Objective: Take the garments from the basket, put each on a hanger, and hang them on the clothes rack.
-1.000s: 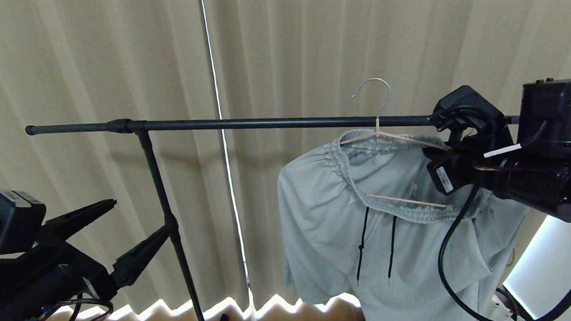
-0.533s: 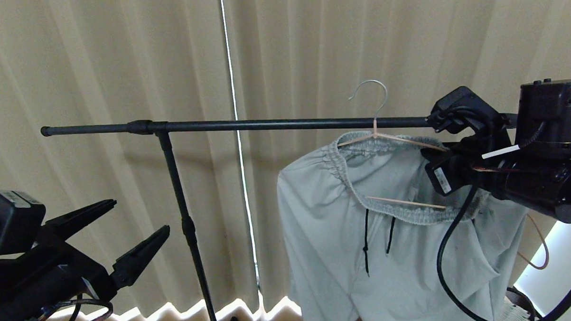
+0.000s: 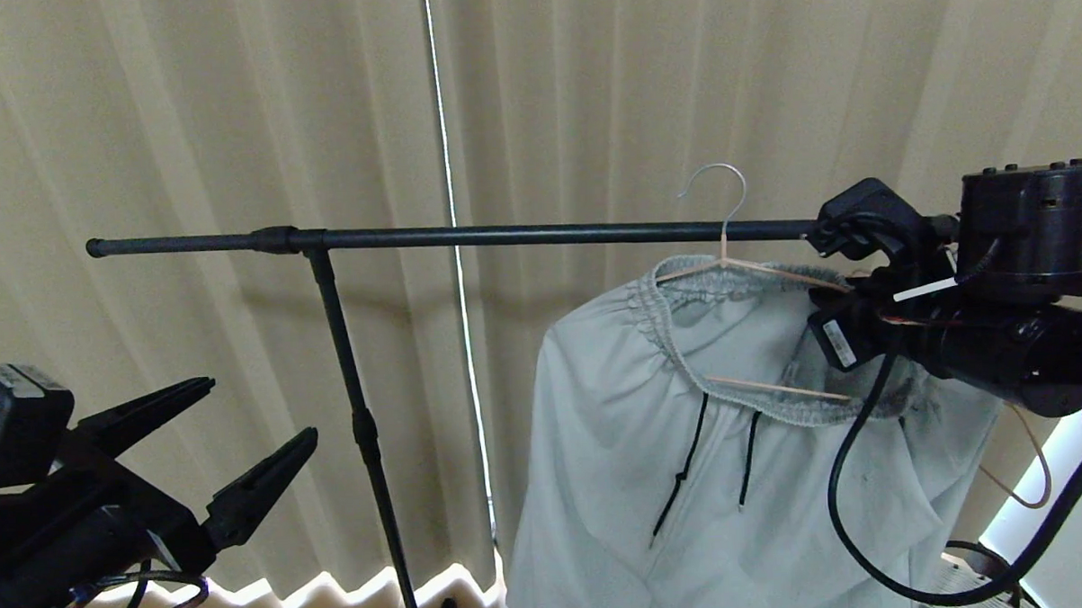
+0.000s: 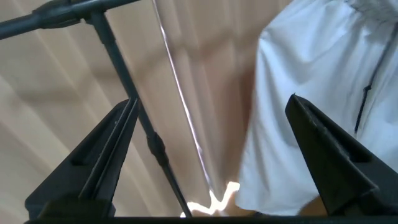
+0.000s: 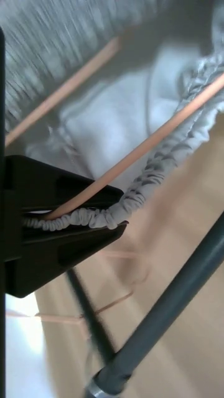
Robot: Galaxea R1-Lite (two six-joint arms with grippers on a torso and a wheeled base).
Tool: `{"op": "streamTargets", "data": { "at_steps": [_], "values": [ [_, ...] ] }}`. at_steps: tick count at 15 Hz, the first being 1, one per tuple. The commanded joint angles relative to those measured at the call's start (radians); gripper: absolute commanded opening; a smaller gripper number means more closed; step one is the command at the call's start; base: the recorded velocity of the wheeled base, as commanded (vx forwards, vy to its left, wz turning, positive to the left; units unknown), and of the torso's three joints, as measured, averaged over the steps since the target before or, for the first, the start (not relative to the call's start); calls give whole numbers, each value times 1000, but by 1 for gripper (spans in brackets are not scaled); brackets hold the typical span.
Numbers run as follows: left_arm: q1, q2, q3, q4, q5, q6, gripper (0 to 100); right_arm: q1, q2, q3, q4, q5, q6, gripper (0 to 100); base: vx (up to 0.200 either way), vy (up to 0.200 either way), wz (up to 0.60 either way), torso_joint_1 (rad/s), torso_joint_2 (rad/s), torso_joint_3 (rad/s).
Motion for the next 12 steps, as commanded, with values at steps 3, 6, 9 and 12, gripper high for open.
{"op": "streamTargets", "data": {
  "at_steps": [3, 6, 9, 12],
  "values": [
    [0, -15, 2, 0, 0, 0, 100, -22, 73, -7, -4, -26, -1, 0, 0, 0, 0, 0, 0, 0],
    [0, -16, 7, 0, 0, 0, 100, -35, 139, -49, -7, -81, 6, 0, 0, 0, 0, 0, 0, 0],
    [-2, -16, 8, 0, 0, 0, 100, -35, 179, -67, -7, -127, 10, 0, 0, 0, 0, 0, 0, 0],
    [-2, -16, 10, 0, 0, 0, 100, -32, 205, -93, -9, -190, 10, 0, 0, 0, 0, 0, 0, 0]
  ]
}}
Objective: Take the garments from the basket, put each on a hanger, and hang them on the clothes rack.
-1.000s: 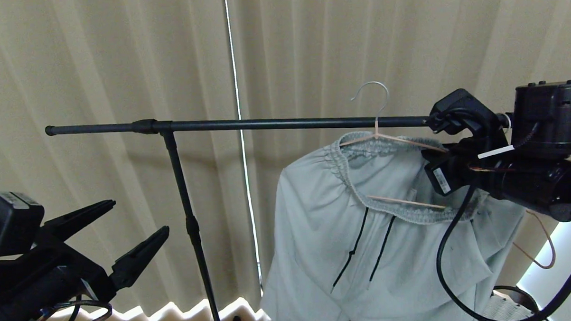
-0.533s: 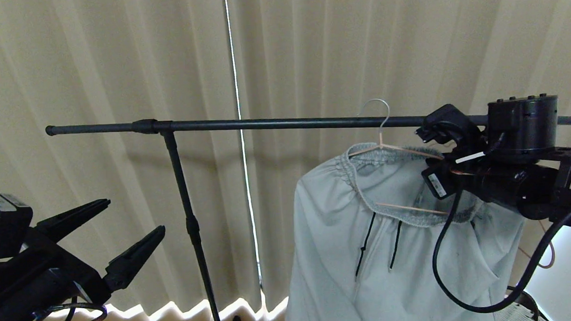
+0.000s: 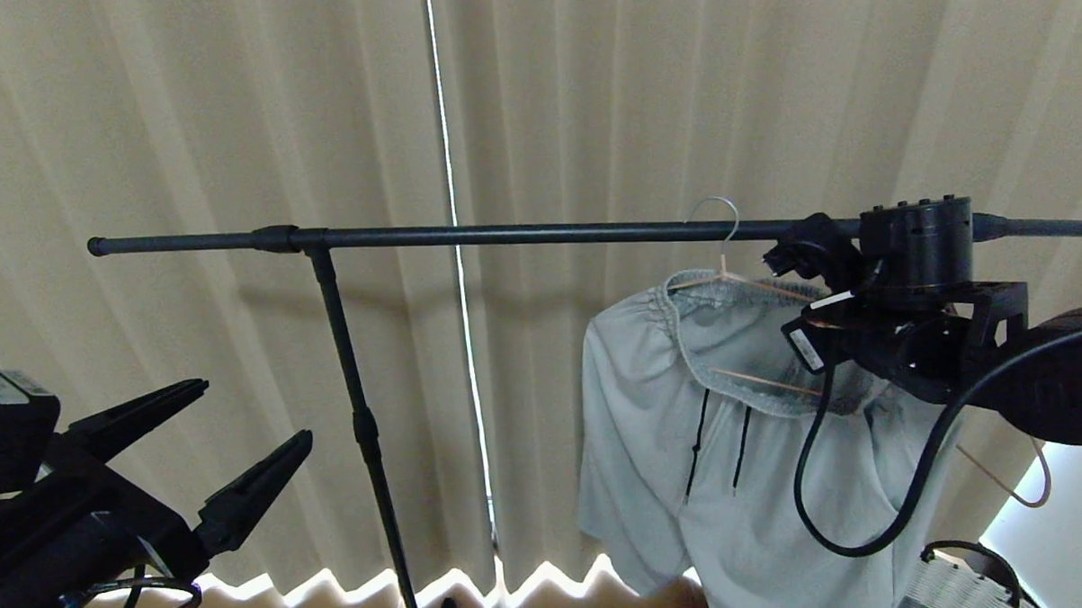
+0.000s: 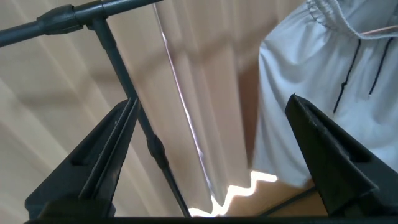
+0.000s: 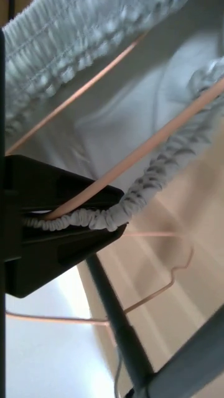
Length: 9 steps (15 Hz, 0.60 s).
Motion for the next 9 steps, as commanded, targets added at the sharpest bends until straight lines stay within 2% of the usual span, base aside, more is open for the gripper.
{"op": "streamTargets", "data": {
  "at_steps": [1, 9],
  "values": [
    [0, 0, 0, 0, 0, 0, 100, 1, 25, -14, 0, -10, -1, 0, 0, 0, 0, 0, 0, 0],
    [0, 0, -1, 0, 0, 0, 100, 24, 45, -44, 0, -27, -1, 0, 0, 0, 0, 0, 0, 0]
  ]
}}
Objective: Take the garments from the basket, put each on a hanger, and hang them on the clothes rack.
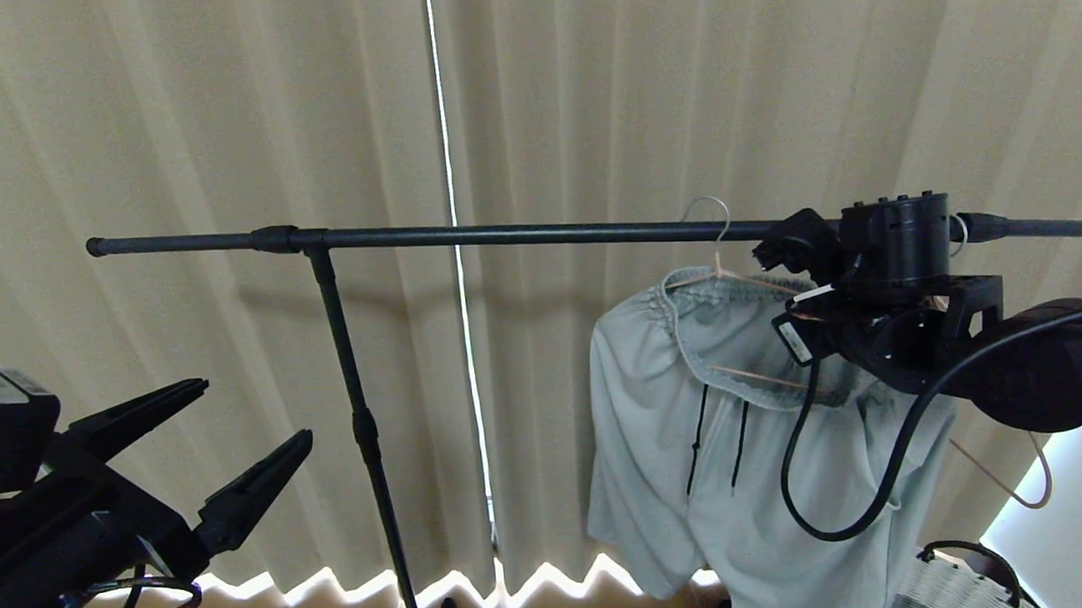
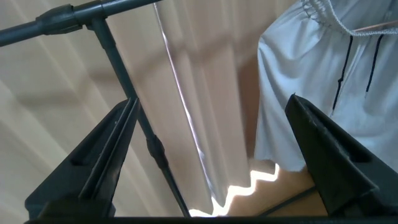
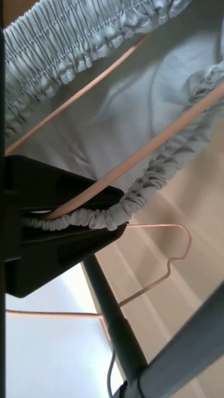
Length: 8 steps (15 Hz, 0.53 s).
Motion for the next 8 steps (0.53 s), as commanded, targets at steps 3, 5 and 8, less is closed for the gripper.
{"op": "streamTargets", "data": {
  "at_steps": [3, 5, 8],
  "values": [
    [1, -12, -2, 0, 0, -2, 100, 32, 22, 0, 4, 0, -2, 0, 0, 0, 0, 0, 0, 0],
    [1, -17, -2, 0, 0, -2, 100, 44, 16, 4, 8, 0, -2, 100, 0, 0, 0, 0, 0, 0],
    [1, -17, -2, 0, 0, -2, 100, 45, 21, 7, -3, 5, 7, 100, 0, 0, 0, 0, 0, 0]
  ]
}}
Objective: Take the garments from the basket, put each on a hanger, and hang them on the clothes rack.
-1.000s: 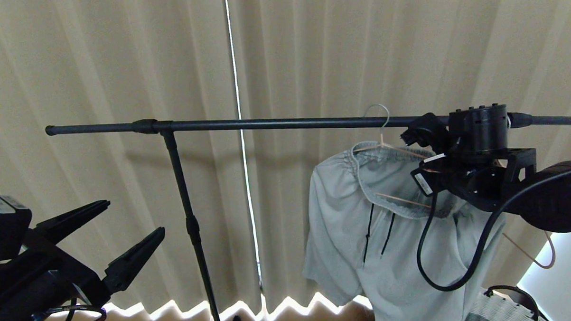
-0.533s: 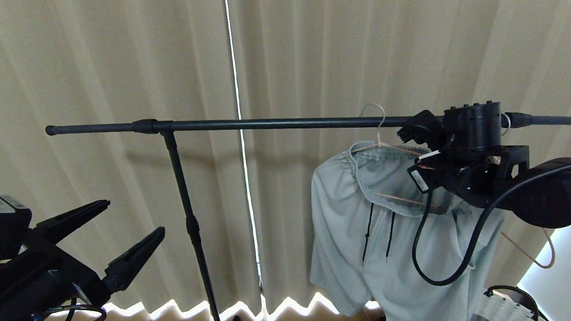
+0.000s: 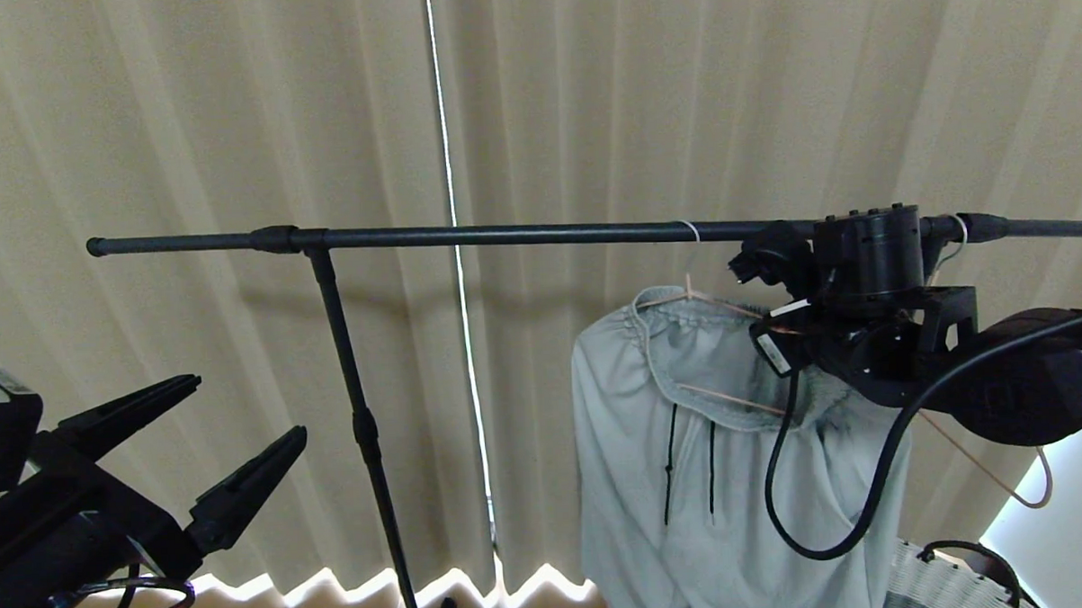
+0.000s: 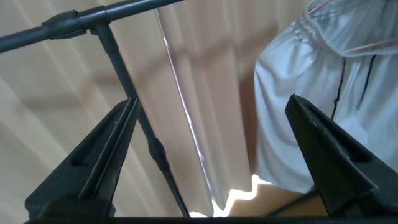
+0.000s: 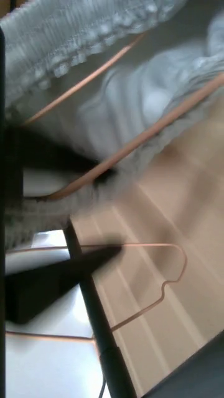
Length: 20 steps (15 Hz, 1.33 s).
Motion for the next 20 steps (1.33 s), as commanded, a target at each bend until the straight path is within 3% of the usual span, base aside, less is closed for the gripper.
{"op": "streamTargets", "data": {
  "at_steps": [1, 5, 13, 16, 17, 20],
  "values": [
    [2, 1, -1, 0, 0, 0, 100, 19, 4, 3, 0, 5, 45, 100, 0, 0, 0, 0, 0, 0],
    [3, 0, -1, 0, 0, 0, 100, 64, -16, 18, 0, 20, 171, 100, 0, 0, 0, 0, 0, 0],
    [5, 0, -3, 0, 0, 0, 100, 69, -46, 129, -206, 214, 169, 100, 0, 0, 0, 0, 0, 0],
    [6, -3, -3, 0, 0, 0, 100, 70, -161, 196, -215, 215, 169, 100, 0, 0, 0, 0, 0, 0],
    [8, -13, 0, 1, 1, 1, 100, 72, -278, 265, -206, 215, 166, 100, 0, 0, 0, 0, 0, 0],
    [6, -16, 17, 7, 0, 17, 100, 33, -473, 388, -109, 212, 148, 100, 0, 0, 0, 0, 0, 0]
  ]
}}
